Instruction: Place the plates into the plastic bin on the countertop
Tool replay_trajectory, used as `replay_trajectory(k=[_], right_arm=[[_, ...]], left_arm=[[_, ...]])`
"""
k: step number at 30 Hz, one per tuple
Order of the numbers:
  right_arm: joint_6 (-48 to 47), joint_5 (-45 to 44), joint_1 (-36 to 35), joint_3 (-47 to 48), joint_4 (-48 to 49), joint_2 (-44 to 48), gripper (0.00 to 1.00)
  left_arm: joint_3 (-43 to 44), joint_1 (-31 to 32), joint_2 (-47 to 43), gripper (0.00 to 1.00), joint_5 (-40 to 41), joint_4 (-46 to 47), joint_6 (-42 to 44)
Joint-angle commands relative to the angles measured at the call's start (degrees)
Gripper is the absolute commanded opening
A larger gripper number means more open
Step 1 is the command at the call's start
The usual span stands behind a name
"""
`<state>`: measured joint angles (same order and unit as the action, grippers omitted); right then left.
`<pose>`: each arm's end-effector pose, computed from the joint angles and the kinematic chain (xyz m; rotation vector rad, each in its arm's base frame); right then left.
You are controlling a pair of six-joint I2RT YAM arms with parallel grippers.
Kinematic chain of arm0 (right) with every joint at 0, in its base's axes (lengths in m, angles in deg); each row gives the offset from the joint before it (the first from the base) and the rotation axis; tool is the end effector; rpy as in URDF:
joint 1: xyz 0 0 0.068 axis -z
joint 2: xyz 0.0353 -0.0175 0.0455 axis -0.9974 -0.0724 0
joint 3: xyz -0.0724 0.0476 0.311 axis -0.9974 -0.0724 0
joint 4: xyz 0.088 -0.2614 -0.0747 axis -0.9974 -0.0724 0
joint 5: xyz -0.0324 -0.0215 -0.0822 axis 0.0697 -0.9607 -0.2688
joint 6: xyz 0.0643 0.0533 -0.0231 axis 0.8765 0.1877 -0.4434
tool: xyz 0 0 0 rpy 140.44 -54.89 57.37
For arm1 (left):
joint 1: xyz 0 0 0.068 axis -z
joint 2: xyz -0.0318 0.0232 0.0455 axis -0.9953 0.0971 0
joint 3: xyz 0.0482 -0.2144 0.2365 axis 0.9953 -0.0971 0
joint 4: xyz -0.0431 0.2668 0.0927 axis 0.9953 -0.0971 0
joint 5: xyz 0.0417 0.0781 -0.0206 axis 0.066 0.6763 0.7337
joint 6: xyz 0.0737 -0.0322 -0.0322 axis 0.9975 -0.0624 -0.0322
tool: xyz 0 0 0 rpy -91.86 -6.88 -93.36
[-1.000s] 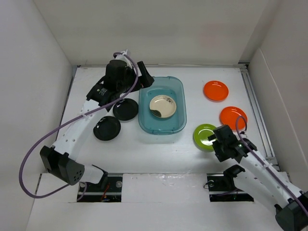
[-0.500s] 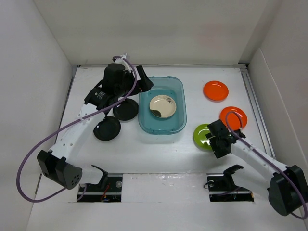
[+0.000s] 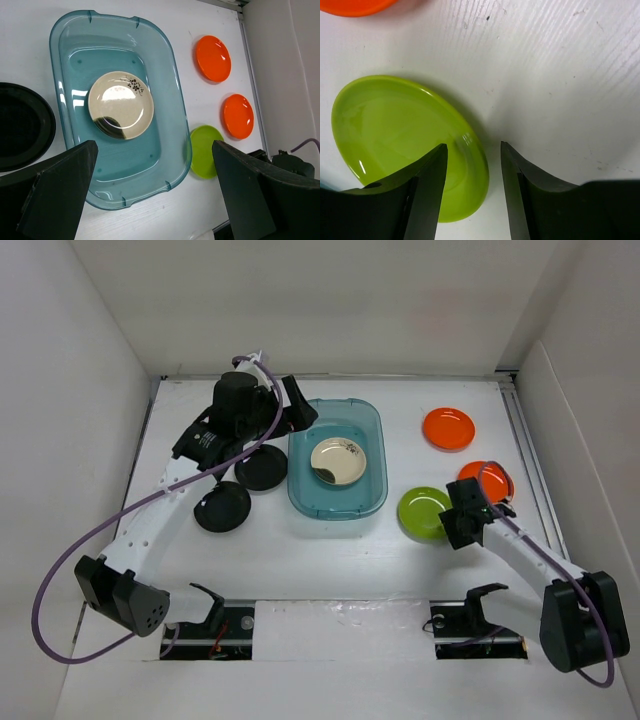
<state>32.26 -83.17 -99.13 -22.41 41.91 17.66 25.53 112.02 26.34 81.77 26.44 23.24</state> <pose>0.1901 0.0173 0.1617 1.5329 2.1346 0.0404 0.3015 -0.1659 0.4626 0.0134 1.9465 -0.7824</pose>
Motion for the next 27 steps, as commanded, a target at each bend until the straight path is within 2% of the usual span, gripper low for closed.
replay_trajectory(k=[1, 6, 9, 10, 14, 18, 22, 27], right_arm=[[-3.4, 1.0, 1.4, 0.6, 5.0, -0.8, 0.52], [-8.1, 3.0, 4.1, 2.2, 8.0, -5.3, 0.48], [-10.4, 3.7, 6.9, 3.8, 9.3, -8.2, 0.29], [-11.3, 4.3, 8.2, 4.5, 9.8, -8.7, 0.18], [-14.1, 6.6, 10.6, 5.1, 11.0, -10.0, 0.0], [-15.9, 9.0, 11.5, 5.1, 11.6, -10.5, 0.0], [-17.8, 10.1, 10.0, 8.1, 11.6, -6.7, 0.0], [-21.5, 6.9, 8.8, 14.4, 11.5, 0.4, 0.0]], left_arm=[[0.7, -0.1, -2.0, 1.0, 0.2, 0.8, 0.8], [1.2, -0.1, -2.0, 1.0, 1.2, 0.8, 0.8], [1.2, -0.1, -2.0, 1.0, 1.2, 0.2, 1.3], [1.7, -0.1, -2.0, 1.0, 1.8, 0.2, 1.3], [1.7, -0.1, -2.5, 1.0, 2.3, 0.2, 1.3], [1.7, -0.1, -2.5, 1.0, 2.4, 0.2, 1.3], [1.7, -1.7, -1.9, 1.0, 4.0, -0.3, 0.6], [-0.4, -5.9, -0.7, 1.0, 9.6, -0.3, -3.0]])
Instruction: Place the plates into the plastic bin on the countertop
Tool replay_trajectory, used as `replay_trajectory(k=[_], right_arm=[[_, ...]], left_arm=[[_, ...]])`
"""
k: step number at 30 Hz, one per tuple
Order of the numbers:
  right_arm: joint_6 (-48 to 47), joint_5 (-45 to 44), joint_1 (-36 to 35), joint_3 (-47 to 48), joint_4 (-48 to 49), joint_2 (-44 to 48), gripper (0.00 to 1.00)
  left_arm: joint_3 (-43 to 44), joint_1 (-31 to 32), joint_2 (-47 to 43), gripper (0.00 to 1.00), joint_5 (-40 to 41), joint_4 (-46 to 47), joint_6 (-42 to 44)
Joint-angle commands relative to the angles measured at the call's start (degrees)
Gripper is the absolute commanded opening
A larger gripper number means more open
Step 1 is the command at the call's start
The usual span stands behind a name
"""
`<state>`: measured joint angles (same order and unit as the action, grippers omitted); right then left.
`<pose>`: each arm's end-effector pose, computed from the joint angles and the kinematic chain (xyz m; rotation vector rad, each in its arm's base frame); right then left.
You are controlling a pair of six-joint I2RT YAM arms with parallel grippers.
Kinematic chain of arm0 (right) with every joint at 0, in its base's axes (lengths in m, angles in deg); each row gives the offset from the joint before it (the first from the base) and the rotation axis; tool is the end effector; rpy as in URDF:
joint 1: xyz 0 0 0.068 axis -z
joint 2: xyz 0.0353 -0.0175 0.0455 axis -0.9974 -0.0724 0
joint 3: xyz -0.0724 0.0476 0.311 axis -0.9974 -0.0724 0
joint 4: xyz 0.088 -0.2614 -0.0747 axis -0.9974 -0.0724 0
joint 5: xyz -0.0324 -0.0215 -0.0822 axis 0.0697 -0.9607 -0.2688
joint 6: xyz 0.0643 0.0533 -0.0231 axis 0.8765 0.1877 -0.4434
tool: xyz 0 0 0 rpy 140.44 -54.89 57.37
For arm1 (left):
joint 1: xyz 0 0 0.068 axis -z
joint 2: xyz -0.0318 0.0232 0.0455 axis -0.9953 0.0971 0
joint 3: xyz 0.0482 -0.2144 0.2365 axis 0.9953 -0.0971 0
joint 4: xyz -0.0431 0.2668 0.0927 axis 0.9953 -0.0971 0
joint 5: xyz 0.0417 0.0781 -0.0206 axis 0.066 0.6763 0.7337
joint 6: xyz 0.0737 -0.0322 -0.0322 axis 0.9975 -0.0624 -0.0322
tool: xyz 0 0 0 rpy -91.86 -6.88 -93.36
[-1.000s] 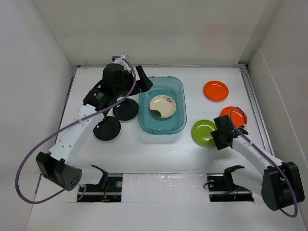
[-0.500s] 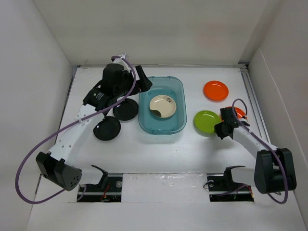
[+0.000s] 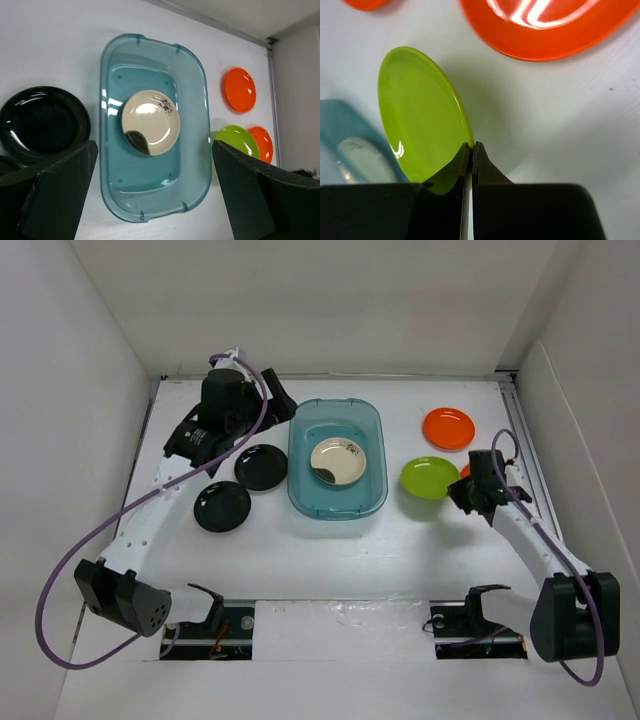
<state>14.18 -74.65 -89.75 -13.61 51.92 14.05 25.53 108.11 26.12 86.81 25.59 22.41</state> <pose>0.2507 0.0012 0.2104 1.2938 2.1225 0.2332 0.3133 -0.1381 0.4616 -0.1296 1.9328 -0.6635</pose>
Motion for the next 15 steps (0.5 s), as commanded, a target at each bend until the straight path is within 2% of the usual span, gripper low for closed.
replay_trajectory(k=[1, 3, 7, 8, 10, 11, 15], right_arm=[[-3.5, -1.7, -1.1, 6.8, 1.5, 4.5, 0.0], [-5.2, -1.7, -1.1, 10.0, 1.5, 6.2, 0.0], [-9.3, -0.8, -3.0, 12.6, 3.2, 8.7, 0.0], [-10.8, 2.5, -4.1, 13.3, 4.1, 8.7, 0.0], [-16.0, 7.5, -5.7, 14.6, 6.5, 5.8, 0.0], [-18.3, 13.7, -6.5, 15.5, 7.2, 4.1, 0.0], [-23.1, 19.6, -13.8, 21.4, 10.0, -5.9, 0.0]], left_arm=[[-0.4, -3.5, 0.2, 1.0, 5.1, 0.0, -2.7], [-1.7, -5.9, 0.2, 1.0, 4.5, 0.0, -4.4], [-8.5, -17.7, -0.4, 1.0, 1.6, 2.5, -5.9], [-11.4, -19.5, -0.4, 1.0, 1.1, 3.2, -5.9], [-13.4, -22.9, 1.1, 1.0, -0.9, 3.9, -5.9], [-13.4, -24.8, 2.0, 1.0, -0.9, 3.9, -5.3], [-13.4, -24.8, 4.2, 1.0, -0.1, 2.1, -5.3]])
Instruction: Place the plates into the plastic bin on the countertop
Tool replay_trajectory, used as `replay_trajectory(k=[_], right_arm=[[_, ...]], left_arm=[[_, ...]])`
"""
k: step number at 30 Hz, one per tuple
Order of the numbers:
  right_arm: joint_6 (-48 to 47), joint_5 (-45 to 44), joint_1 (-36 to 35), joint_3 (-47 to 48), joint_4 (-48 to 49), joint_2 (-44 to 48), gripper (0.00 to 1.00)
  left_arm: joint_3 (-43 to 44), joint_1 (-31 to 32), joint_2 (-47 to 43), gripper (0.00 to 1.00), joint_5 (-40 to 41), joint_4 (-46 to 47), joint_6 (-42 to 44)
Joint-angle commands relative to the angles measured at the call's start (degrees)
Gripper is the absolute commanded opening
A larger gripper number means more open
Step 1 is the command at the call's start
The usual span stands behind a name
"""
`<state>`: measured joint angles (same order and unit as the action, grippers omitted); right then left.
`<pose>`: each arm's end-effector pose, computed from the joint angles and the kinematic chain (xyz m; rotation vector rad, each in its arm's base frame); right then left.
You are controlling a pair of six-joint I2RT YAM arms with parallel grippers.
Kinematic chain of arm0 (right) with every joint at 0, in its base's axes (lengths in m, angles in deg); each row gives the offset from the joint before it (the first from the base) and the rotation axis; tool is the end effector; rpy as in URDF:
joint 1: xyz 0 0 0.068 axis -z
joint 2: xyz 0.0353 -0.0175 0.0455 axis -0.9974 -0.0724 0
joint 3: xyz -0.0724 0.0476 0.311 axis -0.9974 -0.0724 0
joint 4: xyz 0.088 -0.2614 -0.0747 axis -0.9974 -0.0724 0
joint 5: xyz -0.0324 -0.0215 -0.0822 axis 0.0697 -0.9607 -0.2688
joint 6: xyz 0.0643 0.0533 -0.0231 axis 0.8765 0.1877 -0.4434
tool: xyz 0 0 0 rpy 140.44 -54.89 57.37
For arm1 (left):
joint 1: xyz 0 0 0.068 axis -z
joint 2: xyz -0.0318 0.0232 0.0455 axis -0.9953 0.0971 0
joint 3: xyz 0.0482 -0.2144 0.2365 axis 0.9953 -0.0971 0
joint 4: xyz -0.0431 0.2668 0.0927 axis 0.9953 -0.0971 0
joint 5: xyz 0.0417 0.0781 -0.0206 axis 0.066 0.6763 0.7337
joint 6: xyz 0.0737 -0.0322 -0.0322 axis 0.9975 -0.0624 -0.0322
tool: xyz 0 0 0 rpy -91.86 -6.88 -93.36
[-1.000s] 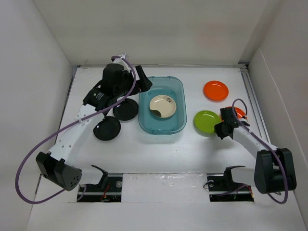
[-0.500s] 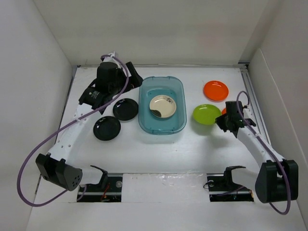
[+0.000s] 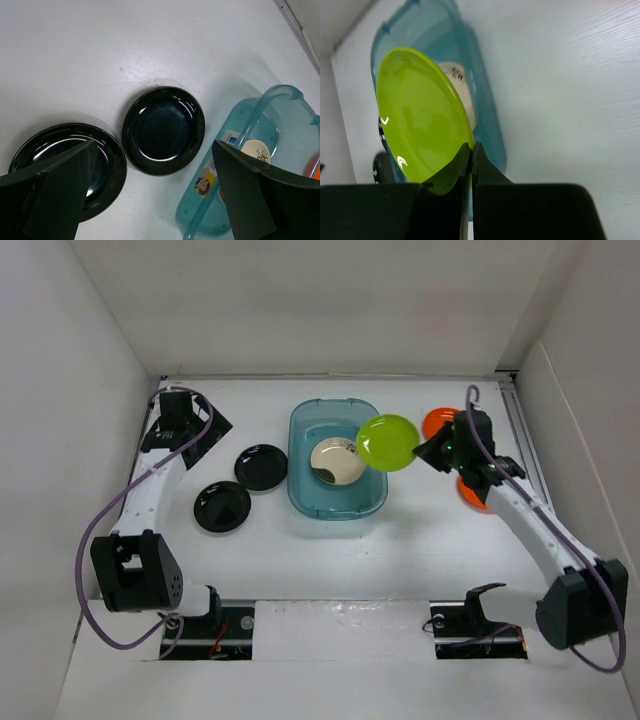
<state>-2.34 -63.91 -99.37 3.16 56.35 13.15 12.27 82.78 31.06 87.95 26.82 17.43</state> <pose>0.2937 0.0689 0.3258 0.6308 2.1103 0.5731 0.3640 0.0113 0.3414 -0.7276 2.0734 -0.3337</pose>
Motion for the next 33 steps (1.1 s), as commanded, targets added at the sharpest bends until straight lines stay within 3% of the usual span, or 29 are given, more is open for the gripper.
replay_trajectory(k=[1, 8, 13, 20, 22, 24, 27, 29, 30, 31, 33], right_arm=[[-7.1, 9.8, -5.1, 6.1, 5.6, -9.3, 0.0], [-9.2, 9.0, -11.4, 16.1, 5.5, -25.7, 0.0], [-8.0, 7.8, -12.4, 18.6, 8.4, -31.4, 0.0], [-7.4, 5.5, -12.4, 21.7, 8.4, -35.6, 0.02], [-6.9, 4.2, -12.4, 22.2, 9.0, -36.1, 0.1], [-6.9, 4.2, -12.9, 22.2, 9.0, -36.1, 0.33], [-6.9, 2.4, -13.5, 22.8, 8.1, -34.6, 0.51], [-6.9, -0.1, -14.3, 22.8, 6.9, -32.7, 0.84], [-7.4, -0.7, -15.1, 22.8, 6.0, -30.6, 0.86], [-8.0, -1.4, -15.1, 22.8, 6.0, -29.4, 0.99], [-8.6, -2.6, -16.7, 21.1, 6.0, -24.9, 1.0]], left_arm=[[-0.7, 0.5, -0.7, 1.0, -1.2, 0.4, -0.3], [-4.7, 0.5, -1.8, 1.0, 0.0, 1.7, 0.9], [-0.9, 0.5, 3.2, 1.0, -11.0, 3.7, 4.9], [7.8, 0.5, 10.3, 1.0, -14.8, 1.4, 7.9], [9.1, 0.5, 11.7, 1.0, -14.8, 1.4, 8.6], [9.1, 0.5, 13.5, 1.0, -14.8, 0.8, 9.2], [9.1, 0.5, 16.8, 1.0, -13.6, -0.3, 9.8], [10.1, 0.5, 18.9, 0.96, -13.6, -1.6, 11.2], [10.9, 1.1, 20.5, 0.96, -13.6, -2.1, 11.8], [11.4, 1.1, 21.1, 0.94, -13.6, -2.1, 11.8], [11.4, 1.6, 22.8, 0.94, -13.6, -2.1, 11.8]])
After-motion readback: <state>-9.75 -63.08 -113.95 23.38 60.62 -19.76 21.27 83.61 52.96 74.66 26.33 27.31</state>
